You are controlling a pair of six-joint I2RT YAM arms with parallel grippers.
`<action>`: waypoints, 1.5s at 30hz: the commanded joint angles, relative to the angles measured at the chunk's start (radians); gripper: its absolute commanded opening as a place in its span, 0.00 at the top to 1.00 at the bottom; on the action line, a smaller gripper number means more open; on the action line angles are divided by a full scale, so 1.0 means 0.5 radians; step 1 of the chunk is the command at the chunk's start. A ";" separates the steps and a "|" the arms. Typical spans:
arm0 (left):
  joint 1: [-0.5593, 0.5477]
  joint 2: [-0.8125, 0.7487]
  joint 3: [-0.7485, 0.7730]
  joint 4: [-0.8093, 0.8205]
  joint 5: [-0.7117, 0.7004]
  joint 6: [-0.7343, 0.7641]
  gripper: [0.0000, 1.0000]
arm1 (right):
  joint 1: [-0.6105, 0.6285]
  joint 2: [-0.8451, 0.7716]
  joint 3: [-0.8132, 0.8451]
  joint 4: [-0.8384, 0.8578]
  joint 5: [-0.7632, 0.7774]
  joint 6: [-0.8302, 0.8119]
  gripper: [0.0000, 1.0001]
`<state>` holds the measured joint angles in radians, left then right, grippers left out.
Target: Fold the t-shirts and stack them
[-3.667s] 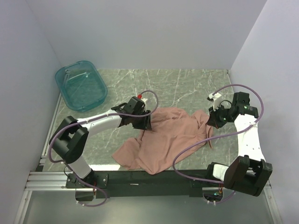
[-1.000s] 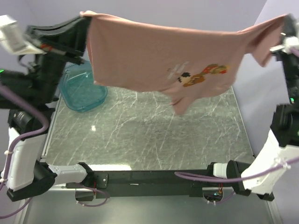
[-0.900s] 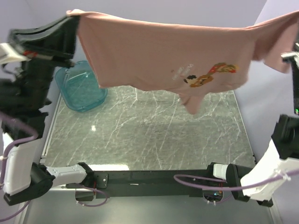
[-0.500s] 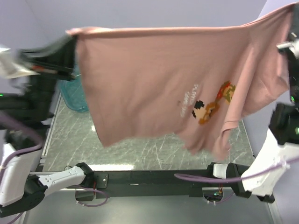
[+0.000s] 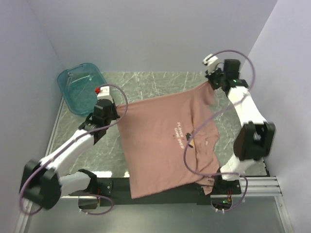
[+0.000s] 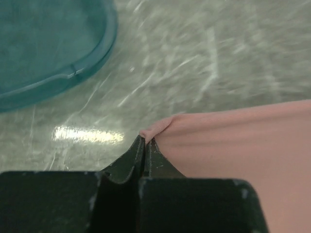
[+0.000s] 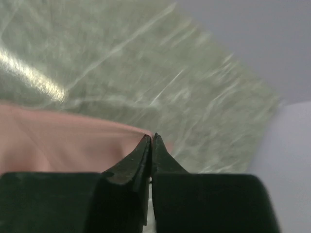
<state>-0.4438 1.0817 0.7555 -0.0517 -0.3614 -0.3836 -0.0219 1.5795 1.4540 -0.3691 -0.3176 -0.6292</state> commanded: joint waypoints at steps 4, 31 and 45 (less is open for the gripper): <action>0.311 0.643 0.347 0.224 0.207 -0.150 0.93 | 0.114 0.804 1.095 -0.332 0.438 0.254 0.51; 0.486 -0.733 -0.652 -0.302 1.131 -1.171 0.06 | -0.232 0.811 0.092 -1.084 -0.086 0.436 0.40; 0.486 -0.412 -0.753 -0.298 1.333 -1.240 0.22 | -0.278 0.845 0.206 -1.048 0.158 0.446 1.00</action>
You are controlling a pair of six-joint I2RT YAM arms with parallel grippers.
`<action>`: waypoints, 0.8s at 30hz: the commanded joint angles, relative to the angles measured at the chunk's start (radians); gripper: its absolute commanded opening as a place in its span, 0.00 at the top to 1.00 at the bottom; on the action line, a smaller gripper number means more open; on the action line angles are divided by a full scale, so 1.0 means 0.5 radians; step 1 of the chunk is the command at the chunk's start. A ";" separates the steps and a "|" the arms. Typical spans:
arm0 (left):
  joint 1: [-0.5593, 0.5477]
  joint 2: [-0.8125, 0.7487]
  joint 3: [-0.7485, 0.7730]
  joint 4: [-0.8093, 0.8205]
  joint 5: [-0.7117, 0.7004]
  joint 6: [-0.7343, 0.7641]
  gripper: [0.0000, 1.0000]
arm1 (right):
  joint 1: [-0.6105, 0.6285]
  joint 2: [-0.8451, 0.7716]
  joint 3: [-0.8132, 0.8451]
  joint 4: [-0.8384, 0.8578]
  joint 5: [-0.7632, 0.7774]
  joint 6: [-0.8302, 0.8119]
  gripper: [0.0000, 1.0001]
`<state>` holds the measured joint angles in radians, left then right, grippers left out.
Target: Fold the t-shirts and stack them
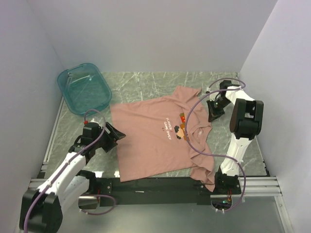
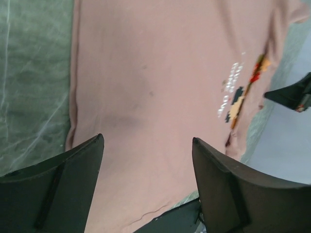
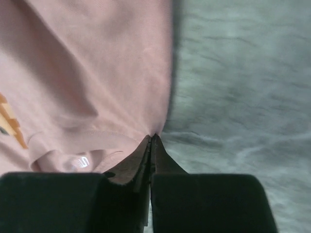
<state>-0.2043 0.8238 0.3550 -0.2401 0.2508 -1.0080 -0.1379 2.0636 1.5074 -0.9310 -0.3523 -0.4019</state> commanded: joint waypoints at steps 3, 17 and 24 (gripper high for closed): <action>0.004 0.181 0.082 0.066 0.106 0.046 0.23 | -0.114 -0.224 0.255 0.250 0.523 -0.049 1.00; 0.007 0.368 0.431 -0.020 -0.038 0.359 0.20 | -0.111 -0.142 0.574 0.310 0.318 -0.153 0.43; 0.019 0.592 0.707 -0.103 -0.192 0.617 0.19 | -0.099 0.452 1.411 -0.025 -0.552 0.134 0.43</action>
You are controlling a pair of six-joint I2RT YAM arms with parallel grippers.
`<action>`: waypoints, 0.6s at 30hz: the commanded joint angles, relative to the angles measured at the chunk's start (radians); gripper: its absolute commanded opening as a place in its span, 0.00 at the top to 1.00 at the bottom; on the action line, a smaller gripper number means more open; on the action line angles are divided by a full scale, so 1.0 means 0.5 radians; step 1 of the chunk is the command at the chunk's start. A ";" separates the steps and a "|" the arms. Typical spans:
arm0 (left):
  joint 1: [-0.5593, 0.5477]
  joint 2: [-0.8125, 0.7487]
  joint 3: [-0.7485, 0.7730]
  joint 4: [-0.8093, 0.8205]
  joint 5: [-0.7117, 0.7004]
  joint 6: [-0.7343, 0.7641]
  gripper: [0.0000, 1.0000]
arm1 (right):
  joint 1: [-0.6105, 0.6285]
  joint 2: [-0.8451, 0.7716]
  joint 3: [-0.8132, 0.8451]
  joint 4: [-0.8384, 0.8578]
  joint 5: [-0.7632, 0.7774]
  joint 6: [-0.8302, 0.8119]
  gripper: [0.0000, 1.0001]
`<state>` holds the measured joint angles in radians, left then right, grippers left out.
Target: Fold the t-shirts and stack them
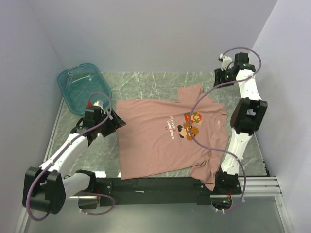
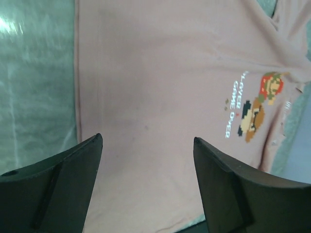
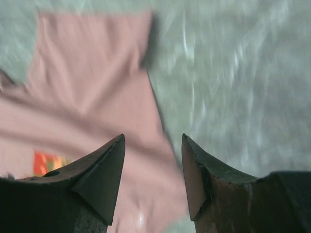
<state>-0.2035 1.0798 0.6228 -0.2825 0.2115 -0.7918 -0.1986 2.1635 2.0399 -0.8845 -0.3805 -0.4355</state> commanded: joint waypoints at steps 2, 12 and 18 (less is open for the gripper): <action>0.027 0.172 0.285 -0.027 -0.141 0.197 0.20 | 0.072 0.333 0.332 0.043 -0.390 0.315 0.44; 0.030 0.298 0.448 0.013 -0.187 0.093 0.21 | 0.201 0.670 0.623 0.327 -0.205 0.785 0.48; 0.030 0.344 0.445 0.016 -0.175 0.040 0.21 | 0.216 0.790 0.706 0.422 -0.086 0.975 0.50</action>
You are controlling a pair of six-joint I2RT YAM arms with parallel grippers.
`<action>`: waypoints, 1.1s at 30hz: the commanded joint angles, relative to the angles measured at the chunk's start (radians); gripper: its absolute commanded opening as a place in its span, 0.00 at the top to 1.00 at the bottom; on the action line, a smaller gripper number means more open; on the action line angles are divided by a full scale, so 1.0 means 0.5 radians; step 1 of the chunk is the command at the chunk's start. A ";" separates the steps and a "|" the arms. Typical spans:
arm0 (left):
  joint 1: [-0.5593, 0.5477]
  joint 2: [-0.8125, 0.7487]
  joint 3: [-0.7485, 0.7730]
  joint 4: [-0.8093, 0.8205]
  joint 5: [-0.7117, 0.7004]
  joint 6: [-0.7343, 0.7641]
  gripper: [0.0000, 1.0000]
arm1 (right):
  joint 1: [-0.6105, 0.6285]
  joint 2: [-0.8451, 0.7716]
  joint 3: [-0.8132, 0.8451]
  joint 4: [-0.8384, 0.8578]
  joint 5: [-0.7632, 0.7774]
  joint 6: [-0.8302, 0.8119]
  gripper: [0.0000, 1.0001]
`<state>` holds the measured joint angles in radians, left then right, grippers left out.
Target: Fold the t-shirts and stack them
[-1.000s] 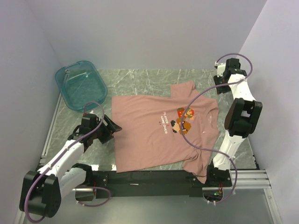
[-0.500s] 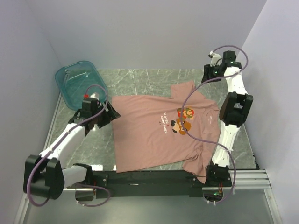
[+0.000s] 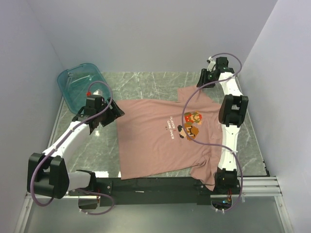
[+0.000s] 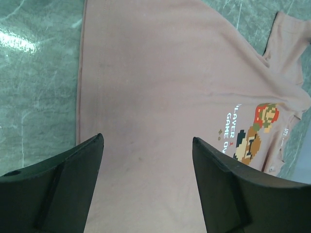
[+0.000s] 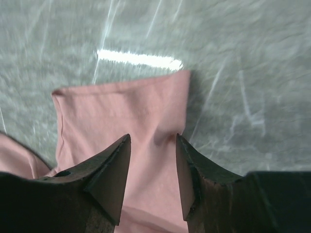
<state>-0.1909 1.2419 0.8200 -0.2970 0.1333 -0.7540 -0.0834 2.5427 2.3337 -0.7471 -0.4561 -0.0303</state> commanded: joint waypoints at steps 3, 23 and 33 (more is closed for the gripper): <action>0.004 0.041 0.084 0.020 -0.033 -0.035 0.21 | -0.017 0.047 0.125 0.172 0.136 0.168 0.51; 0.004 0.102 0.127 0.014 -0.030 -0.097 0.22 | -0.066 0.216 0.247 0.331 0.007 0.462 0.59; 0.004 0.188 0.179 0.029 -0.009 -0.103 0.23 | -0.100 0.250 0.266 0.356 -0.088 0.564 0.77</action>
<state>-0.1909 1.3304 0.8589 -0.3054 0.1329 -0.7986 -0.1143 2.6572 2.4088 -0.6113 -0.4721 0.2230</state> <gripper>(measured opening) 0.776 0.265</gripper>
